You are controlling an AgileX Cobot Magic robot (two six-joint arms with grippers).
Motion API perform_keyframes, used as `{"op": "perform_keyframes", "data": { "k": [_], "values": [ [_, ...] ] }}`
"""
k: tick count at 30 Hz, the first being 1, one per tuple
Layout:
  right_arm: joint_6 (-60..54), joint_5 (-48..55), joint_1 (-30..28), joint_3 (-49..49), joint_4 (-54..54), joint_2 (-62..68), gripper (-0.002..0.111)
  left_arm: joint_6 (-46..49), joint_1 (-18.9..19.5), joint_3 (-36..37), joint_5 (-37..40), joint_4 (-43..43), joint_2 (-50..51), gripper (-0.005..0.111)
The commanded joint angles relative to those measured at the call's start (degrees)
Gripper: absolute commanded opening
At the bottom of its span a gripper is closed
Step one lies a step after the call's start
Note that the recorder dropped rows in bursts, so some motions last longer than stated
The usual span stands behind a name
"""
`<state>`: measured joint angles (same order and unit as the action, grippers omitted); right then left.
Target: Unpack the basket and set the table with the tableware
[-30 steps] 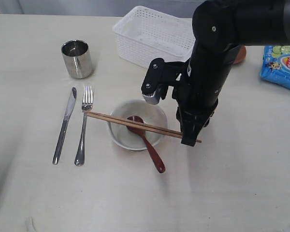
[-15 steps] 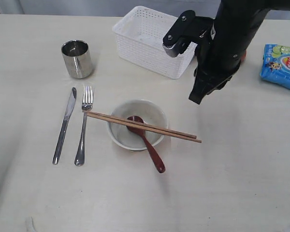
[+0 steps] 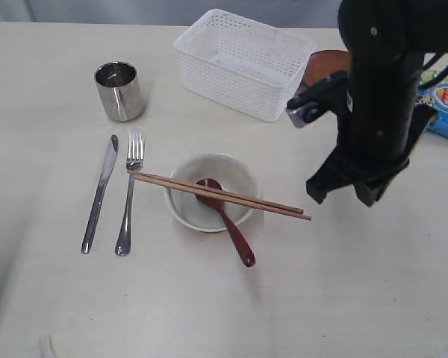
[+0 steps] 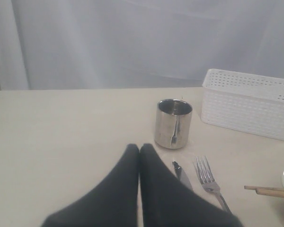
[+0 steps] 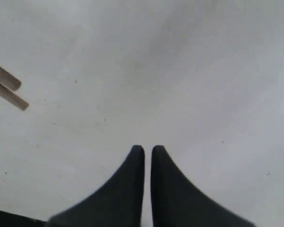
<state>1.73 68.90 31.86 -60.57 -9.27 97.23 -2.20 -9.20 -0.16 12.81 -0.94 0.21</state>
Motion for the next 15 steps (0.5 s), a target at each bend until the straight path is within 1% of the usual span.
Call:
{"op": "perform_keyframes", "data": {
  "k": [1,4,9,12,15],
  "values": [
    [0.77,-3.87,-0.29,6.55,4.53,-0.93,0.000,0.02,-0.06,0.16,-0.61,-0.18,-0.21,0.000],
    [-1.73,-9.33,-0.29,10.55,7.53,-1.86,0.000,0.02,-0.06,0.16,-0.61,-0.18,-0.21,0.000],
    [-7.23,-14.97,-0.29,11.97,15.57,-2.60,0.000,0.02,-0.06,0.16,-0.61,-0.18,-0.21,0.000],
    [-6.24,-18.28,-0.29,11.97,15.77,-2.60,0.000,0.02,-0.06,0.16,-0.61,-0.18,-0.21,0.000],
    [-6.04,-19.26,-0.29,11.97,15.66,-2.60,0.000,0.02,-0.06,0.16,-0.61,-0.18,-0.21,0.000]
  ]
}}
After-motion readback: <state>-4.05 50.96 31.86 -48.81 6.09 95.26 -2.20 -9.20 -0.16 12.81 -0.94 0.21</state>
